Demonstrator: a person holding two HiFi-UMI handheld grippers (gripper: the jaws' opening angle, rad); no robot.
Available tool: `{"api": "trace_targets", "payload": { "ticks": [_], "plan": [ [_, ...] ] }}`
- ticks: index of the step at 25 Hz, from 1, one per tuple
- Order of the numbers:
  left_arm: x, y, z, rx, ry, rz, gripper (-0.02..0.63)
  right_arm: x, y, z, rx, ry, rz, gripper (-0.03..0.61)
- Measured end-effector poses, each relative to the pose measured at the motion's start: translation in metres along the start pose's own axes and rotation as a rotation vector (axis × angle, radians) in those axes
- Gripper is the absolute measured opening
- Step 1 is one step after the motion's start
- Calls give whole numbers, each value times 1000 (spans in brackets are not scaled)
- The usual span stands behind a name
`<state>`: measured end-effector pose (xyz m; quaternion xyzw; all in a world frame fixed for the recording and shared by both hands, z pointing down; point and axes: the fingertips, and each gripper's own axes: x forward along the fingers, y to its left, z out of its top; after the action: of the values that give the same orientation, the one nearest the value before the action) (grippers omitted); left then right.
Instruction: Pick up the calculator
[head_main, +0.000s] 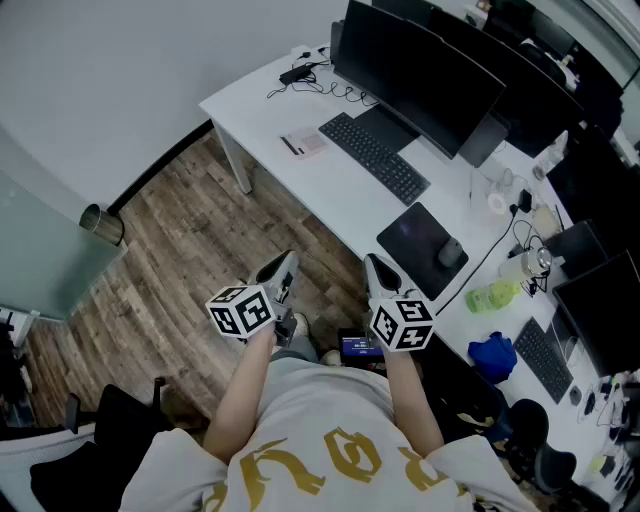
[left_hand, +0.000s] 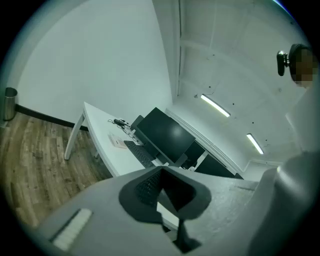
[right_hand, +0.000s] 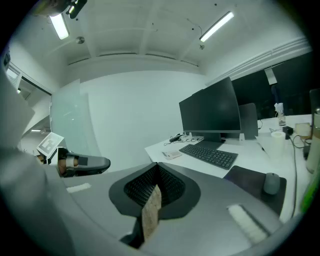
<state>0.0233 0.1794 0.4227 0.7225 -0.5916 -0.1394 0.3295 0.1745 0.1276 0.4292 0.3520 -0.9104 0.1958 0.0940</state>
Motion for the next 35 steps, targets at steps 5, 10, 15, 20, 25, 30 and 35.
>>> {"api": "trace_targets", "payload": {
  "ticks": [5, 10, 15, 20, 25, 30, 35],
  "plan": [
    [-14, 14, 7, -49, -52, 11, 0, 9, 9, -2, -9, 4, 22, 25],
    [-20, 23, 10, -64, -69, 41, 0, 10, 11, -2, -6, 8, 24, 25],
    [-18, 32, 8, -153, -84, 24, 82, 13, 3, -9, 4, 14, -1, 27],
    [-4, 47, 6, -250, -73, 10, 107, 32, -3, -18, -5, 58, 0, 26],
    [33, 85, 28, -269, -68, 30, 109, 75, -20, -12, -1, 77, -6, 26],
    [92, 131, 62, -329, -37, 18, 107, 136, -43, 8, 32, 87, -42, 26],
    [153, 176, 96, -368, 29, 13, 107, 197, -67, 25, 24, 142, -115, 27]
  ]
}}
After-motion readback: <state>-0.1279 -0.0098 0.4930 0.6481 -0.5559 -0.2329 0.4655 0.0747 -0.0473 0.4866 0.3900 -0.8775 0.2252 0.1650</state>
